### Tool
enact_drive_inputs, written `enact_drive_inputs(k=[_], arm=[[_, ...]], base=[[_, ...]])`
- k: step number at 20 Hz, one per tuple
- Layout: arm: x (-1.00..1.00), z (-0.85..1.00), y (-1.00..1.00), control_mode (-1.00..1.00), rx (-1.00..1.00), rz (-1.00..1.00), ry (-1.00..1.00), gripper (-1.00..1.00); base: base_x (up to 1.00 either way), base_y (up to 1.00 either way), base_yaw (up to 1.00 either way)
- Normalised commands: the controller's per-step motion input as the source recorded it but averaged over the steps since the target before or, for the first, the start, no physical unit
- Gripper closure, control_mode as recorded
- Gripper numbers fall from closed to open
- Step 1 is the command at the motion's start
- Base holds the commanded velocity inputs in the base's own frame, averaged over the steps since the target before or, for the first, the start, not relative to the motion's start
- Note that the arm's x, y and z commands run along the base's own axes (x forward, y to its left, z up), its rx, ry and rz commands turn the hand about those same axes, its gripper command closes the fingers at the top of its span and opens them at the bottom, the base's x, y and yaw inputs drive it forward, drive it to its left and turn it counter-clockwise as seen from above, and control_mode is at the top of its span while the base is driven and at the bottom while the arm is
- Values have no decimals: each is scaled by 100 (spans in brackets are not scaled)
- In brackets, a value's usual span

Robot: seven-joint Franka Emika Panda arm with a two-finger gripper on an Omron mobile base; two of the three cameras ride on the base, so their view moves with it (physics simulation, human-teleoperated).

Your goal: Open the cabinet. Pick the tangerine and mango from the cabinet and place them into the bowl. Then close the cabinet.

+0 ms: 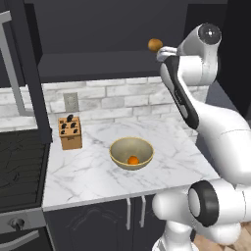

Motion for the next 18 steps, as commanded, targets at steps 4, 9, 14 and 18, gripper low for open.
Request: enact_drive_inputs(k=[4,9,14,18], arm=[[-100,10,49,-100,-2,10,0,100],[-100,1,53,-100,-1,11,1,100],[-100,-16,41,-100,0,11,0,100],[-100,-43,33,-100,0,10,0,100]], base=[[0,0,0],[0,0,0],[0,0,0],[0,0,0]])
